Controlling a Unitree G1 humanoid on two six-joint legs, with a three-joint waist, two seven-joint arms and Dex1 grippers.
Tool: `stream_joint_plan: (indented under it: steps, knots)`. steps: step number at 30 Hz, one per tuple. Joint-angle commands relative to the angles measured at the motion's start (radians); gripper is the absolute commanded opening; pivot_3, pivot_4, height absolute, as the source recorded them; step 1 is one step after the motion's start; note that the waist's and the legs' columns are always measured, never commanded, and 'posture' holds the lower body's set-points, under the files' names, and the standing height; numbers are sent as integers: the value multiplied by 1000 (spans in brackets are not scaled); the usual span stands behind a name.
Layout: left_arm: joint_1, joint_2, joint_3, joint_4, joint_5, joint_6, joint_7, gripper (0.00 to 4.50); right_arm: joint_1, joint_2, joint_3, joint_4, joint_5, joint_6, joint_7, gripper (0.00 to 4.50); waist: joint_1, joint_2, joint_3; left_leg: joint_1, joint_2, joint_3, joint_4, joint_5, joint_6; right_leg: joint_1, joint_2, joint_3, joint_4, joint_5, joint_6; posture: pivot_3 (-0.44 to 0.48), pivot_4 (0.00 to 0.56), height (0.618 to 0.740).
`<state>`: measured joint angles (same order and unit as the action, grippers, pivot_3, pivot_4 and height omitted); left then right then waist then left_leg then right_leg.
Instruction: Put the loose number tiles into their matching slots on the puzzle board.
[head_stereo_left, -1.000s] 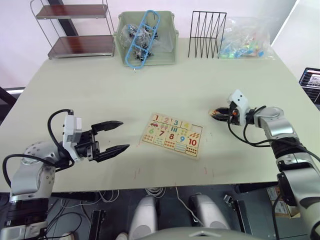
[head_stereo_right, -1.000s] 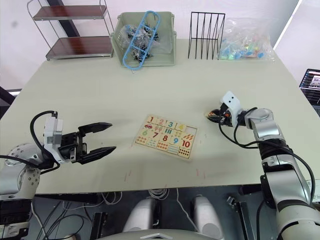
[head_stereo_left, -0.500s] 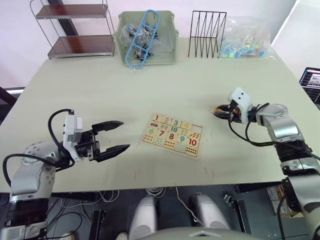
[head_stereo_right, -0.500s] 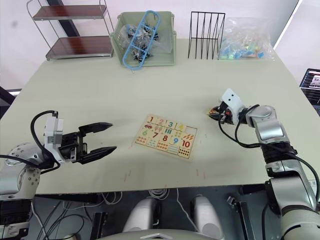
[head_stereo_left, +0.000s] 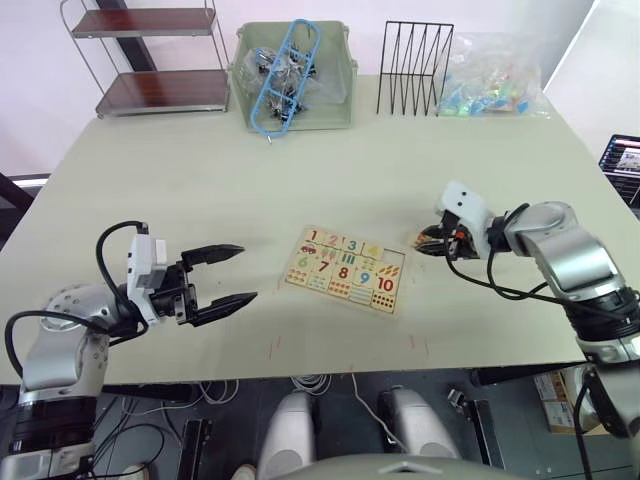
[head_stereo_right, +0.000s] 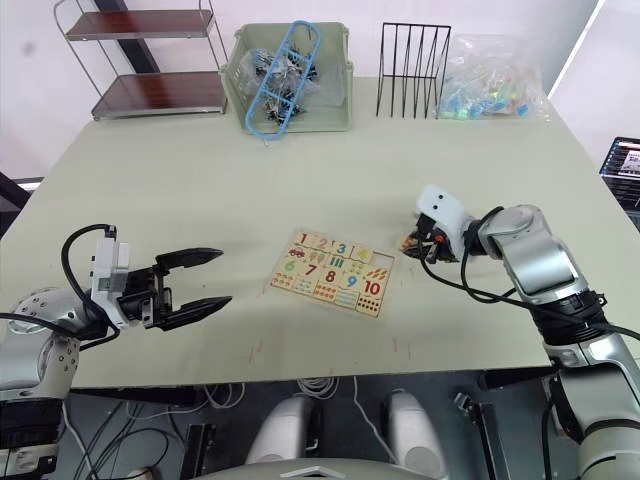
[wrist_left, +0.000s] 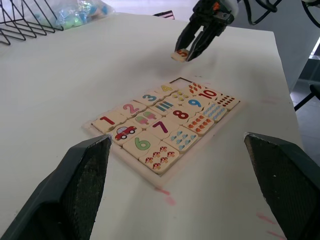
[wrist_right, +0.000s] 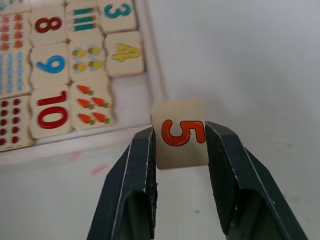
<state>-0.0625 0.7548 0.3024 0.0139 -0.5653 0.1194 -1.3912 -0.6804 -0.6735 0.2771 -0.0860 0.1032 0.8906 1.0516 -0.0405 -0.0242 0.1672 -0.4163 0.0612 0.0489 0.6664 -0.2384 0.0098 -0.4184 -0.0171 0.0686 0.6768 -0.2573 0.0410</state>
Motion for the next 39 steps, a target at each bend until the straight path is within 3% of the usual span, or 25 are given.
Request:
stream_joint_plan:
  steps: [1, 19, 22, 39]
  knots:
    - [-3, 27, 7, -2, 3, -25, -15, 4500, -71, -5, 20, -69, 14, 121, -23, 861, 0, 0, 0, 0, 0, 0, 0, 0, 0, 0, 0, 0, 0, 0, 0, 0, 150, 740]
    - [20, 20, 14, -16, 5, -44, -9, 4500, -228, 54, 216, -77, 55, 369, -115, 861, -1, 0, 0, -9, 0, 0, 0, 0, 0, -10, 0, 0, 1, 2, 3, 0, 150, 740]
    - [25, 19, 14, -20, 4, -45, -5, 4500, -244, 58, 248, -72, 57, 367, -118, 861, -1, 0, 0, -15, 0, -1, 1, 0, 0, -16, 0, -1, 2, 2, 3, 0, 150, 740]
    - [29, 19, 12, -18, 1, -48, 1, 4500, -275, 63, 303, -38, 68, 358, -146, 861, -1, 0, 0, -16, 0, -1, 1, 0, 0, -16, 0, -2, 1, 2, 3, 0, 150, 740]
